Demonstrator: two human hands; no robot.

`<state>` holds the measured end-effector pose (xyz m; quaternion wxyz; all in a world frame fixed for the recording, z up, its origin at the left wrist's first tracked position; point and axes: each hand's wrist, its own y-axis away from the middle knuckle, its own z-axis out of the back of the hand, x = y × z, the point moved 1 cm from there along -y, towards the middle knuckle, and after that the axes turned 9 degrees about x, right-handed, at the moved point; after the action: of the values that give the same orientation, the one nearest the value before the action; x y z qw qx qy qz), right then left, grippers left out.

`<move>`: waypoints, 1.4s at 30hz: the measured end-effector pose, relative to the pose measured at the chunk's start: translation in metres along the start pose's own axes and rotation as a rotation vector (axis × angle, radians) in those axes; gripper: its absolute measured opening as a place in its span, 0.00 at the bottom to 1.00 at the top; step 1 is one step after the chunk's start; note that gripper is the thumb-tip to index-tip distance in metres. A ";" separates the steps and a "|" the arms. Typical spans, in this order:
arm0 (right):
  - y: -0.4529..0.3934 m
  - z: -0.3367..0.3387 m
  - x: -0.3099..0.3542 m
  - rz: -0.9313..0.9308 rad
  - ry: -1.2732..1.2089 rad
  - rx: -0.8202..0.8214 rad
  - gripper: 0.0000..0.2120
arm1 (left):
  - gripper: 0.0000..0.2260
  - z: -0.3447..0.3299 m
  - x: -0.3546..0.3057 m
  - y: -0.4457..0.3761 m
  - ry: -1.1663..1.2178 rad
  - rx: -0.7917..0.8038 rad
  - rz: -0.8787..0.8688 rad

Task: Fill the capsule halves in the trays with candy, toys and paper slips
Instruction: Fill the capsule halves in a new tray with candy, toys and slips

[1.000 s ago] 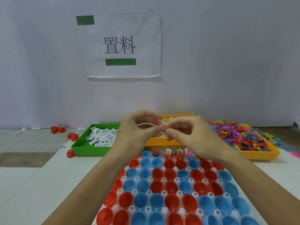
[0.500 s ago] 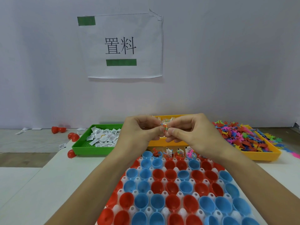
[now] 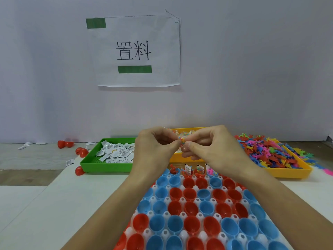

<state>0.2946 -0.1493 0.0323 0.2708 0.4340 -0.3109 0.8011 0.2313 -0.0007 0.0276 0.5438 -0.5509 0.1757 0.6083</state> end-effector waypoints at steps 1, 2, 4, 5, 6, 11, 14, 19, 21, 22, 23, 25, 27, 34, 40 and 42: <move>0.000 0.000 0.000 0.001 -0.005 -0.003 0.05 | 0.05 0.000 0.000 0.000 -0.011 -0.010 -0.008; 0.000 0.000 0.000 0.004 -0.009 -0.008 0.05 | 0.05 -0.001 -0.001 0.001 -0.023 -0.019 -0.019; 0.000 0.000 0.000 0.012 -0.012 -0.019 0.06 | 0.05 -0.002 -0.002 0.002 -0.039 -0.031 -0.049; 0.000 0.000 0.000 0.017 -0.006 -0.024 0.06 | 0.05 -0.002 -0.003 0.002 -0.044 -0.031 -0.065; 0.000 0.001 0.000 0.023 0.003 -0.030 0.07 | 0.05 -0.002 -0.003 0.003 -0.049 -0.024 -0.079; 0.000 0.002 -0.001 0.033 0.046 -0.069 0.08 | 0.04 -0.002 -0.007 0.004 -0.030 0.042 -0.102; -0.001 0.003 0.000 0.045 0.031 -0.068 0.07 | 0.03 -0.001 -0.008 0.003 -0.005 0.075 -0.102; 0.000 0.004 0.002 0.066 0.048 -0.020 0.07 | 0.10 0.001 -0.006 0.003 0.023 0.090 -0.090; 0.000 0.002 0.003 0.072 0.067 -0.008 0.08 | 0.10 0.001 -0.005 0.002 -0.015 0.103 -0.087; 0.000 0.002 0.003 0.073 0.086 0.001 0.08 | 0.09 0.001 -0.005 0.002 -0.044 0.112 -0.086; 0.000 0.001 0.003 0.071 0.108 0.014 0.08 | 0.07 0.001 -0.004 0.001 -0.071 0.119 -0.084; -0.001 -0.002 0.002 0.053 0.140 0.040 0.09 | 0.06 0.000 -0.003 0.001 -0.115 0.114 -0.082; -0.001 -0.004 0.001 0.033 0.131 0.044 0.09 | 0.06 0.001 -0.001 0.000 -0.140 0.104 -0.086; -0.006 0.008 -0.006 -0.055 0.132 -0.049 0.10 | 0.05 0.006 0.018 -0.008 -0.208 0.133 -0.005; -0.006 0.020 -0.008 -0.053 0.172 -0.091 0.09 | 0.05 0.006 0.037 -0.011 -0.286 0.260 0.114; -0.006 0.021 -0.008 -0.058 0.199 -0.088 0.09 | 0.07 0.002 0.039 -0.009 -0.320 0.262 0.109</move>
<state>0.3137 -0.1617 0.0357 0.3421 0.3488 -0.3044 0.8177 0.2459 0.0228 -0.0017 0.5980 -0.3615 0.1944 0.6885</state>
